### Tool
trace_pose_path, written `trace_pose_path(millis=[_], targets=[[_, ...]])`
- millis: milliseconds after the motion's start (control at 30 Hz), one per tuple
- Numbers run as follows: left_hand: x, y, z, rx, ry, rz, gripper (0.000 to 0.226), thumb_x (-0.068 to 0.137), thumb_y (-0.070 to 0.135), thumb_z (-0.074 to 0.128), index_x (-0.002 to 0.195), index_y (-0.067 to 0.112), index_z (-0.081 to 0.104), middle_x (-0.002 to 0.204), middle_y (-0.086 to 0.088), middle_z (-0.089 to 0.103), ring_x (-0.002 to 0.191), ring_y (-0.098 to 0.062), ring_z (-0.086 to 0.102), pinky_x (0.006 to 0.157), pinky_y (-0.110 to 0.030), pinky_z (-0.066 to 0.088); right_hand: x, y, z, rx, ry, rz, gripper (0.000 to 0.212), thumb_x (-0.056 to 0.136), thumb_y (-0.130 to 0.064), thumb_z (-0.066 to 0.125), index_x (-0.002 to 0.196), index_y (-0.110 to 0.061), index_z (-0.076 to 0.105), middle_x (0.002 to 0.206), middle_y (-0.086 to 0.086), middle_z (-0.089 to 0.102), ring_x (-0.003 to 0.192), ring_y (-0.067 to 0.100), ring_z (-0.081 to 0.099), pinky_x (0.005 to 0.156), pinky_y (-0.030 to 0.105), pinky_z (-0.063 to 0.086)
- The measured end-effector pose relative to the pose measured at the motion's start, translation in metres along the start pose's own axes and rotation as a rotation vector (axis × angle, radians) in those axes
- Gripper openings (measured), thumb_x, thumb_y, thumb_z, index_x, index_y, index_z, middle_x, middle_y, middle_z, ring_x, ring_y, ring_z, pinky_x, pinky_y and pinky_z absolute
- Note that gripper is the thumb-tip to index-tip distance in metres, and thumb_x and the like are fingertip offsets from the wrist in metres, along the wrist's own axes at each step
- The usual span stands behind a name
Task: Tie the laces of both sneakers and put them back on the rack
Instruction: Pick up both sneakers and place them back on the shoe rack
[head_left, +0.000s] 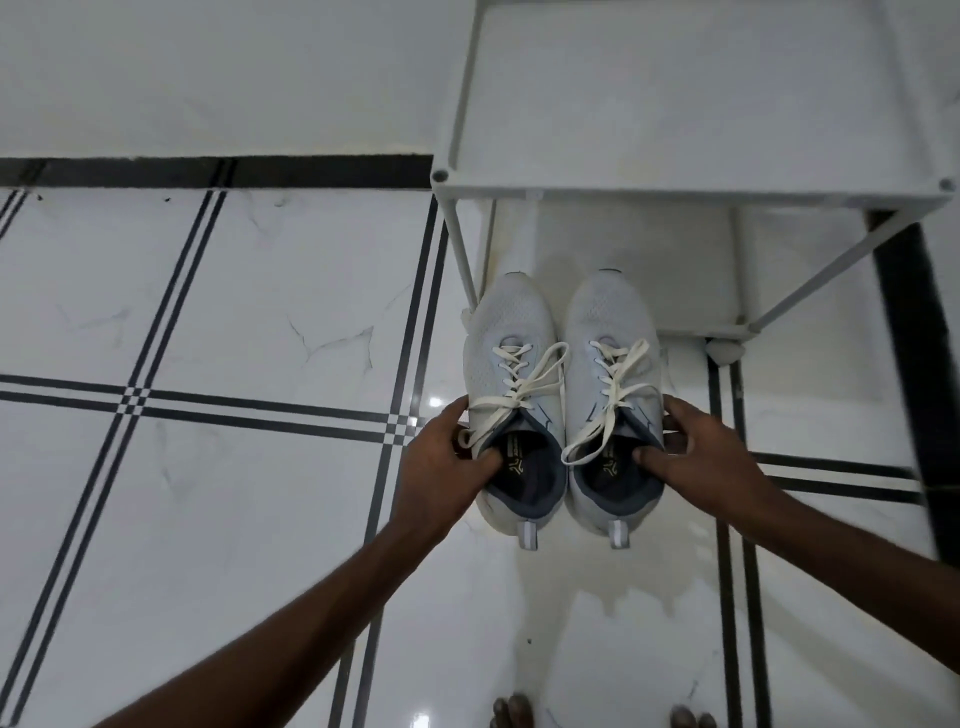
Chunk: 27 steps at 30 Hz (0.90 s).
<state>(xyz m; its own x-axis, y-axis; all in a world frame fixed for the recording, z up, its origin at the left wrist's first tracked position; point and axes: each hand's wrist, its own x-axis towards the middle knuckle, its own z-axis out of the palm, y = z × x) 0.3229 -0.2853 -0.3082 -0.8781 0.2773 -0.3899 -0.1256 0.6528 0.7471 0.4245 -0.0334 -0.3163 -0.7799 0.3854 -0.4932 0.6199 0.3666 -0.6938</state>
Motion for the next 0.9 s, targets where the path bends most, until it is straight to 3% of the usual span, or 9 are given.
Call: trace_pose_path(millis=[133,267,400,600,900], targets=[[-0.036,0.077,-0.055,-0.05,-0.025,0.026,0.051,0.075,0.018,0.069,0.117,0.045,0.063,0.074,0.005,0.07,0.072,-0.012,0.066,0.062,-0.02,0.05,-0.052,-0.07,-0.055,0.057,0.027,-0.001,0.05,0.08,-0.012,0.075,0.125,-0.025,0.061,0.108,-0.003,0.071,0.1,0.014,0.066,0.077,0.022,0.049],[-0.063,0.154,-0.107,-0.1,-0.018,0.061,0.056,0.074,0.018,0.069,0.099,0.067,0.057,0.075,0.008,0.067,0.066,-0.004,0.061,0.062,-0.014,0.048,-0.095,-0.14,-0.108,0.093,0.072,-0.008,0.048,0.08,-0.012,0.074,0.123,-0.028,0.062,0.109,-0.004,0.072,0.105,0.015,0.066,0.09,0.04,0.055],[-0.077,0.225,-0.156,-0.117,0.014,0.061,0.061,0.067,0.034,0.065,0.125,0.051,0.06,0.092,0.006,0.067,0.083,-0.008,0.066,0.075,-0.021,0.052,-0.126,-0.212,-0.162,0.15,0.108,-0.011,0.045,0.081,-0.013,0.074,0.122,-0.029,0.063,0.108,-0.004,0.073,0.104,0.016,0.067,0.092,0.042,0.056],[-0.074,0.324,-0.208,-0.104,-0.004,0.132,0.055,0.065,0.039,0.061,0.12,0.047,0.065,0.092,0.008,0.07,0.081,-0.01,0.067,0.078,-0.027,0.056,-0.14,-0.291,-0.228,0.242,0.187,0.008,0.047,0.073,-0.025,0.073,0.118,-0.035,0.065,0.105,-0.004,0.074,0.1,0.019,0.07,0.093,0.048,0.056],[0.009,0.435,-0.217,-0.095,0.005,0.164,0.068,0.064,0.042,0.063,0.132,0.045,0.058,0.095,0.004,0.071,0.083,-0.014,0.068,0.083,-0.047,0.059,-0.066,-0.348,-0.308,0.28,0.233,0.036,0.039,0.08,-0.01,0.07,0.116,-0.023,0.065,0.103,0.004,0.072,0.098,0.025,0.068,0.092,0.048,0.055]])
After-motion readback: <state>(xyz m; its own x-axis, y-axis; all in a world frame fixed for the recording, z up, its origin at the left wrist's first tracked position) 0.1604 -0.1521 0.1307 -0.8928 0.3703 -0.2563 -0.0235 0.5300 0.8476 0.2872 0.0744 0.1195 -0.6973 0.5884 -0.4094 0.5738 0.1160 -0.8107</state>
